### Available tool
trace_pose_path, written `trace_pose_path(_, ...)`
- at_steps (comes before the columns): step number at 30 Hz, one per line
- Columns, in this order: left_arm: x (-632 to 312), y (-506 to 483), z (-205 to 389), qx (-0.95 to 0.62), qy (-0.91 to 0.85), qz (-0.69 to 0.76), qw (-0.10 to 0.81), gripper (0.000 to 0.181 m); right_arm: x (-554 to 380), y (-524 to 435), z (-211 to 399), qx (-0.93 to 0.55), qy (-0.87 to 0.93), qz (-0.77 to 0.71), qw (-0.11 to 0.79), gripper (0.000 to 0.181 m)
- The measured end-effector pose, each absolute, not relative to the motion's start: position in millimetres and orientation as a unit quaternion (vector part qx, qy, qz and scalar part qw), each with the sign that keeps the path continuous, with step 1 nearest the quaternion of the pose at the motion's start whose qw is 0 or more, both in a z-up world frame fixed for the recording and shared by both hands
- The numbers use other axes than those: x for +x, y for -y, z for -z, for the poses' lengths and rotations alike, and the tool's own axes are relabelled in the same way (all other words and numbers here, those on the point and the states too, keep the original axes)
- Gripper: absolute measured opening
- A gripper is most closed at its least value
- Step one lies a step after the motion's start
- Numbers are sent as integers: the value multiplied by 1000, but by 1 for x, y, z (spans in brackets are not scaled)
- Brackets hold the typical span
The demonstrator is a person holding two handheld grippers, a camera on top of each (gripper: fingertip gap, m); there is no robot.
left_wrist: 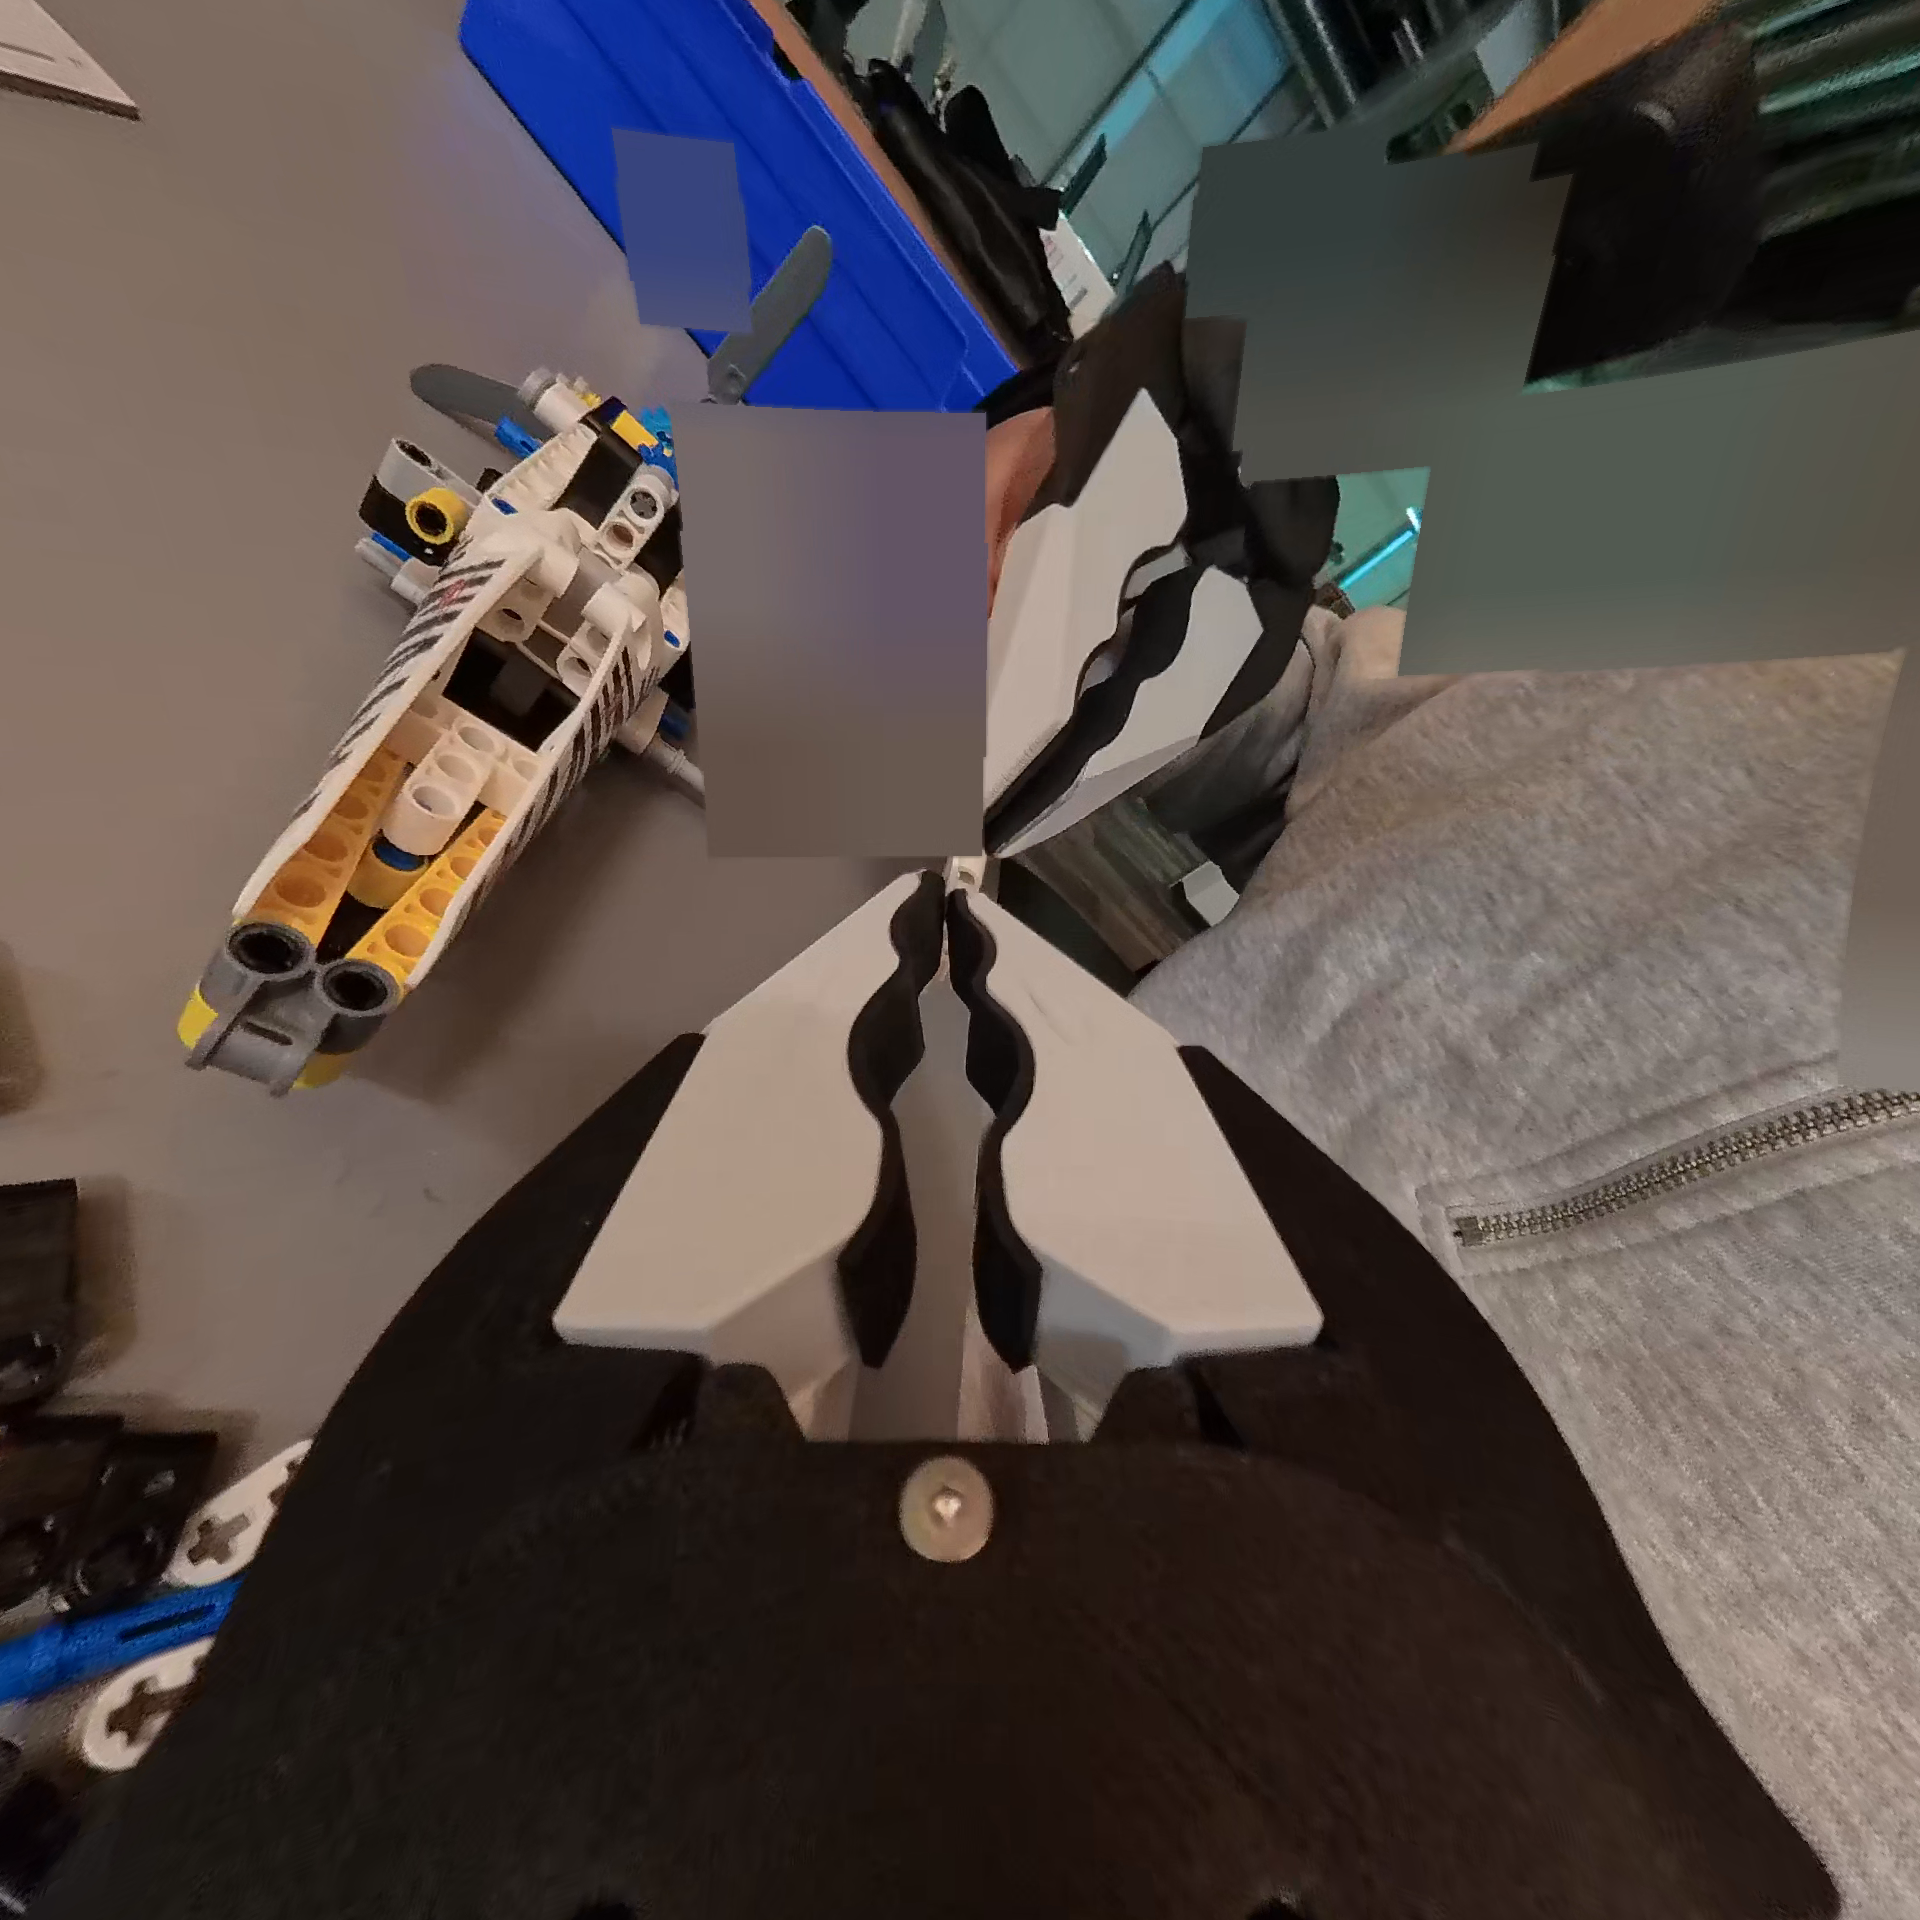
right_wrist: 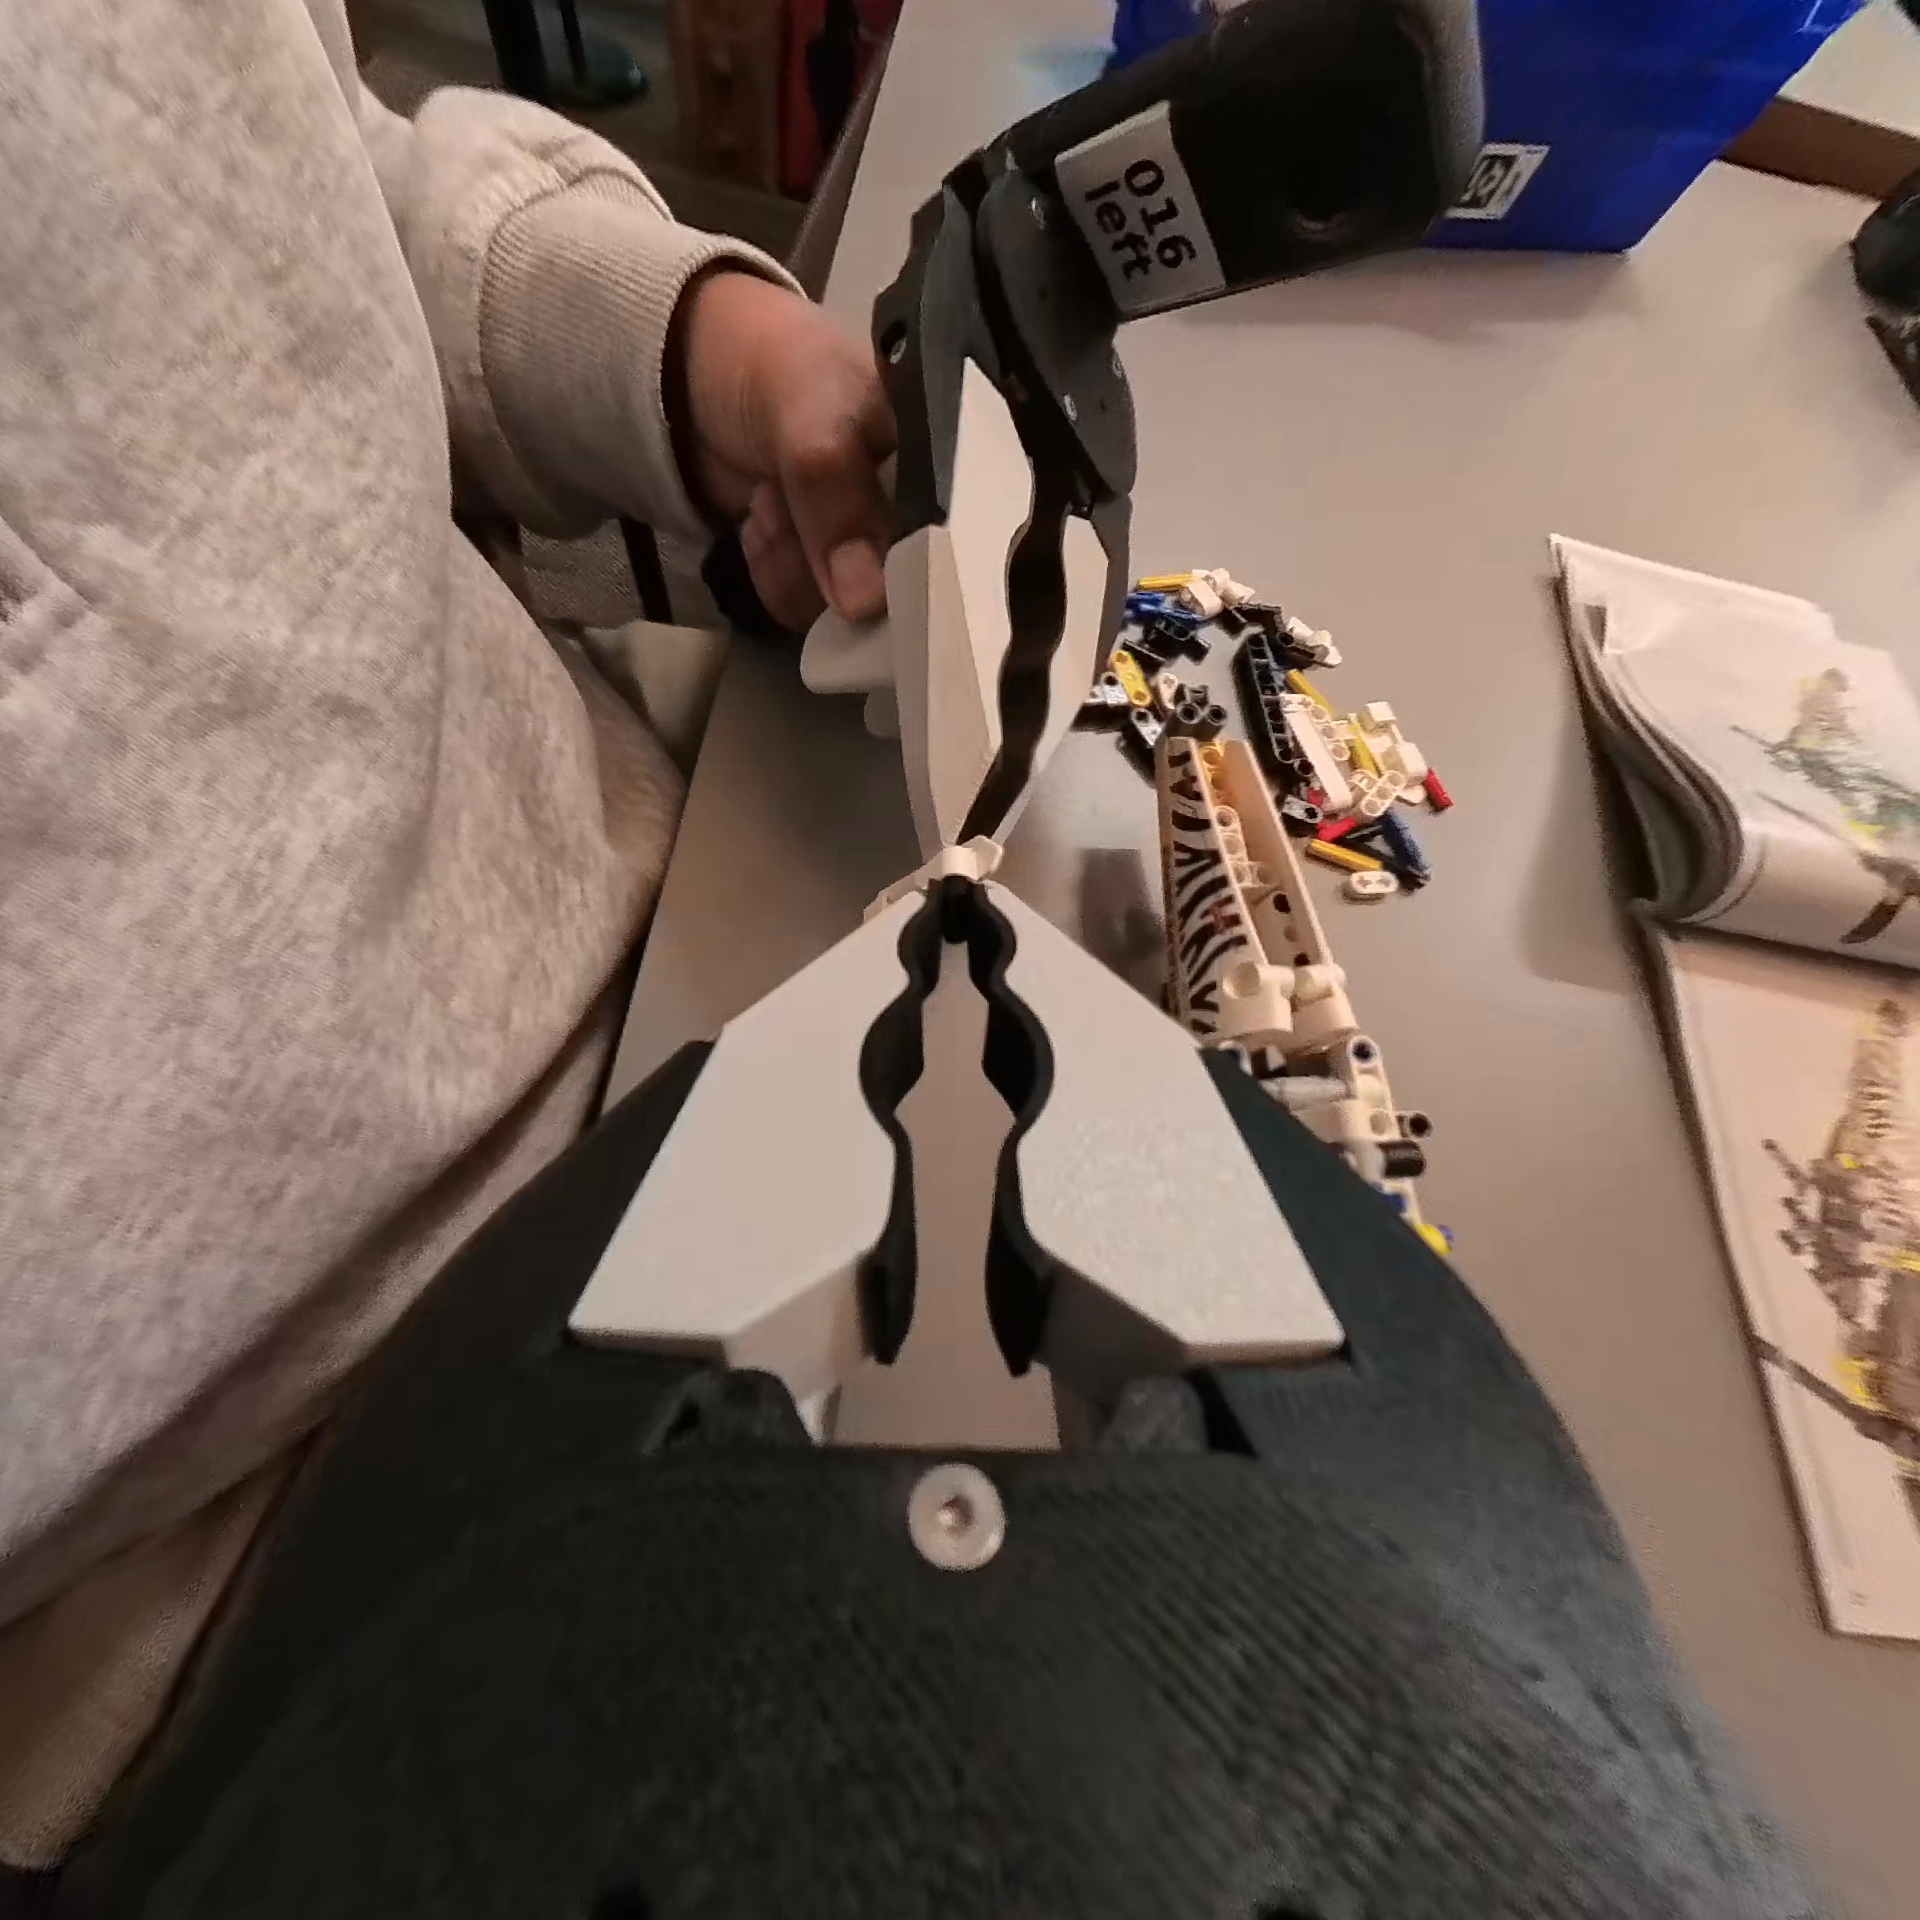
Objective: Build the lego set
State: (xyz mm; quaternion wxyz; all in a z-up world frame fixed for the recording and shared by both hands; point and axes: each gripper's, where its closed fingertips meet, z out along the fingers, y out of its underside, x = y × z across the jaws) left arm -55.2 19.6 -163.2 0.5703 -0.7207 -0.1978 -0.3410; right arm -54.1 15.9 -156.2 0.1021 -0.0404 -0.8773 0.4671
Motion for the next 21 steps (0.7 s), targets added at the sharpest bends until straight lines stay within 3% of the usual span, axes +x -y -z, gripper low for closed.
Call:
trace_pose_path(11, -57, -19, 159, -714, 191, 345, 579, 0, -55, -16, 155, -179, 805, -561, -68, 2)
trace_pose_path(21, -65, -16, 151, -691, 197, 339, 608, 0, -64, -12, 148, -251, 751, -607, -66, 2)
